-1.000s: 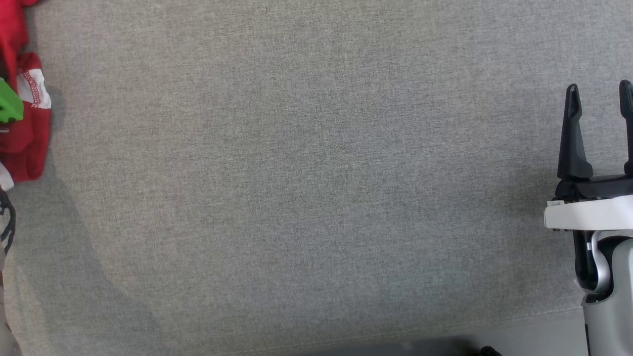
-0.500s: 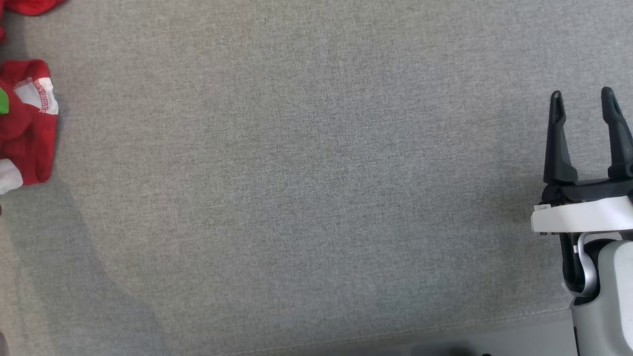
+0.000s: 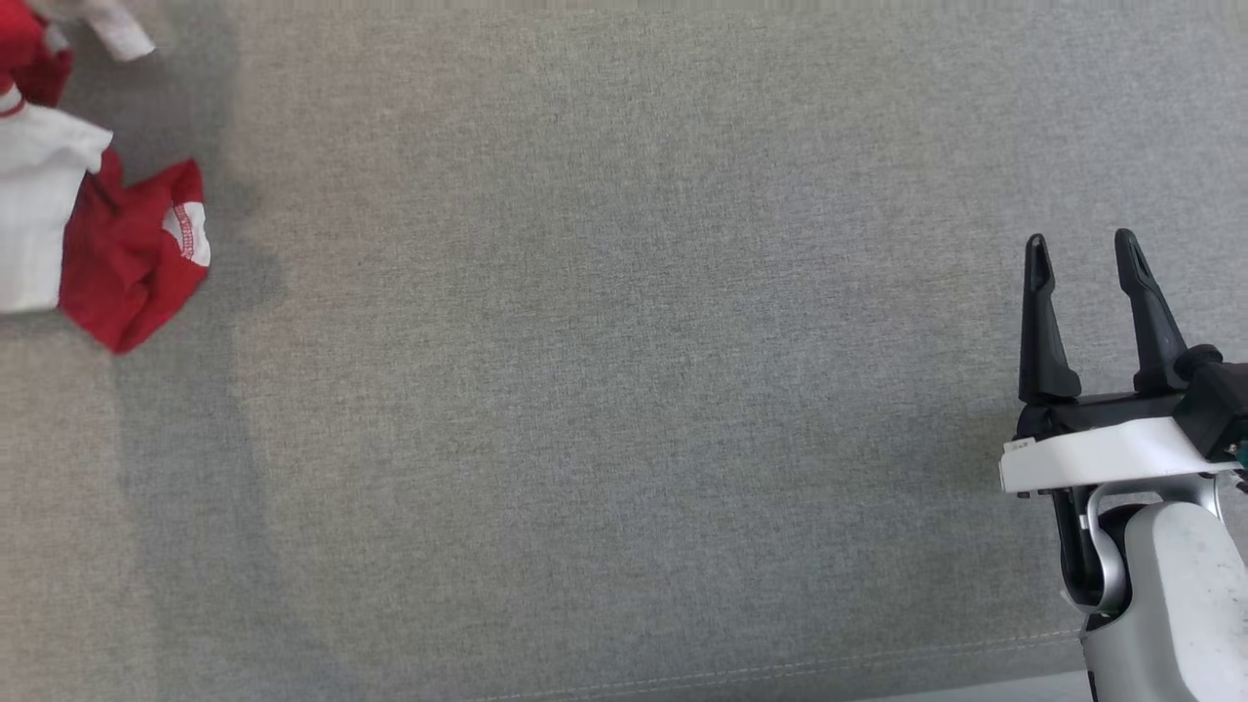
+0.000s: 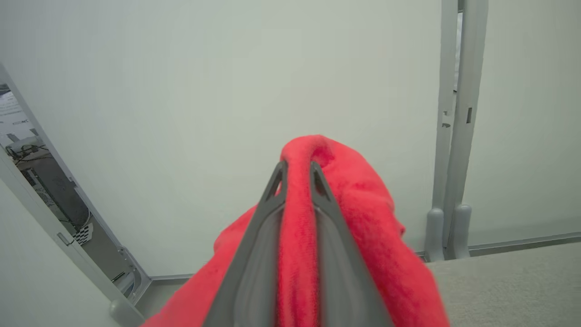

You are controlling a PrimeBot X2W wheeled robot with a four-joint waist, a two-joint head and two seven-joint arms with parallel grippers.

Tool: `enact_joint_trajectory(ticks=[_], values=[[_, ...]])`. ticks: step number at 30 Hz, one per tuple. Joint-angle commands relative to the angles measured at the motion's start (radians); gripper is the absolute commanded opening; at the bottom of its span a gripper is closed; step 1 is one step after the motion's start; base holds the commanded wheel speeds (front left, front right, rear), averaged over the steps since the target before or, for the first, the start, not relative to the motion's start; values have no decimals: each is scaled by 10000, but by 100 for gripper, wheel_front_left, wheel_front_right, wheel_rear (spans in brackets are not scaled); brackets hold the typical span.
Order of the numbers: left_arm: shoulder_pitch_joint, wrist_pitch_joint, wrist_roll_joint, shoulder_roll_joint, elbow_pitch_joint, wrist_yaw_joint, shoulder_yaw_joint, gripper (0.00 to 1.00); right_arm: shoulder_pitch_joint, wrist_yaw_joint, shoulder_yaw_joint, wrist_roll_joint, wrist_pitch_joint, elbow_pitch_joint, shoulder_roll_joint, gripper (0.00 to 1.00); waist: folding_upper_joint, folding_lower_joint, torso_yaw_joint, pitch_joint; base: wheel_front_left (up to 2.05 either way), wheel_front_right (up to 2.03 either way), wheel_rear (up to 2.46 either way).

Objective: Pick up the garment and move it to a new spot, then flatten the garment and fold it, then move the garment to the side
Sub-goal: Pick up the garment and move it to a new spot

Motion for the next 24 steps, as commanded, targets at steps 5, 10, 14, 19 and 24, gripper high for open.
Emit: enact_joint_trajectory(ticks=[5, 10, 14, 19, 24], values=[[-366, 477, 117, -150, -1807, -37, -335, 0, 156, -6, -39, 218, -105, 307, 141, 100, -1, 0, -243, -794, 0, 0, 0], [-671, 1257, 39, -514, -3336, -53, -804, 0, 130, -6, 27, 333, -109, 461, 264, 100, -1, 0, -699, -971, 0, 0, 0], [-1032, 1743, 125, -875, -4233, -62, -1275, 0, 87, -6, 104, 508, -107, 496, 325, 100, -1, 0, -1221, -1045, 0, 0, 0], [-1600, 2120, -45, -1590, -4811, -126, -1972, 0, 148, -6, 179, 900, -108, 585, 346, 100, -1, 0, -1935, -1134, 0, 0, 0], [-2002, 2255, -134, -2260, -4735, -147, -2621, 0, 167, -7, 244, 1207, -109, 664, 351, 100, -1, 0, -2482, -1103, 0, 0, 0]])
